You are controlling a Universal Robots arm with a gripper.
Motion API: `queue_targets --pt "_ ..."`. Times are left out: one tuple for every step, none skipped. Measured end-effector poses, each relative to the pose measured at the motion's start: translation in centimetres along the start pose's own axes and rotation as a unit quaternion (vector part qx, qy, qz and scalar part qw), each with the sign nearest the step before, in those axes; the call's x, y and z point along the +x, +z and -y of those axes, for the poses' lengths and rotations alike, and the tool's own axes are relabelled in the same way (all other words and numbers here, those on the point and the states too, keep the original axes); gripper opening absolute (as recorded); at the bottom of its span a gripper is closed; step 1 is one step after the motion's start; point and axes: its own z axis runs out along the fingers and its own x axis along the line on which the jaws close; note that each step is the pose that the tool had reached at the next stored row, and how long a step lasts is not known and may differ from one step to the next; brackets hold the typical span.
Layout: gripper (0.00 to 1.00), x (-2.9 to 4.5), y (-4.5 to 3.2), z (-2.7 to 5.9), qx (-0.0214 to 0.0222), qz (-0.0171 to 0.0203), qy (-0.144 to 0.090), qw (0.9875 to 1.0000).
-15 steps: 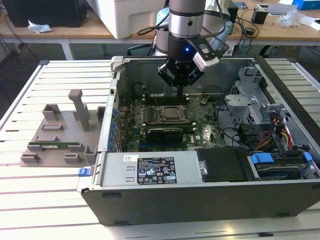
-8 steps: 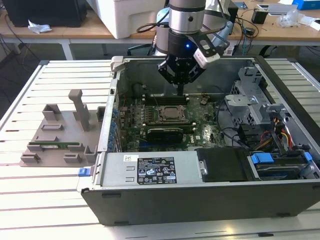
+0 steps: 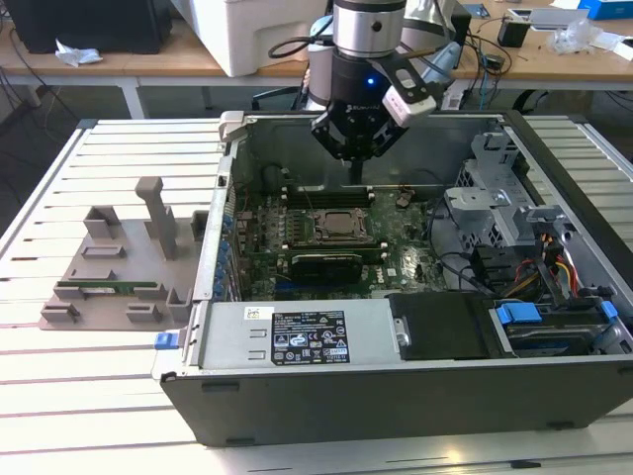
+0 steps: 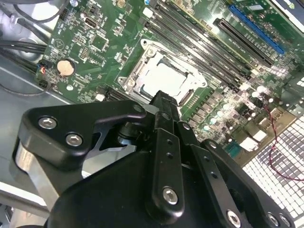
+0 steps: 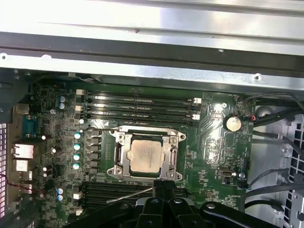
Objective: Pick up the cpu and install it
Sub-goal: 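Install the first cpu locking lever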
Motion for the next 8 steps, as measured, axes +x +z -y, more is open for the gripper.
queue_targets --pt "0.11 0.3 0.0 -0.02 0.0 0.0 0.0 1.0" --pt "0.11 0.56 0.0 -0.03 -0.0001 0.0 0.0 1.0" --pt "0.11 1.02 0.0 -0.06 -0.0001 0.0 0.0 1.0" --pt "0.11 1.72 0.0 -0.1 -0.0001 0.0 0.0 1.0" --pt "0.11 2.27 -0.01 -0.13 -0.0001 0.0 0.0 1.0" --pt "0.11 2.75 -0.02 -0.16 -0.0001 0.0 0.0 1.0" --pt "0.11 2.91 -0.01 -0.17 -0.0001 0.0001 0.0 1.0" --pt "0.11 3.18 -0.02 -0.19 -0.0001 0.0 0.0 1.0"
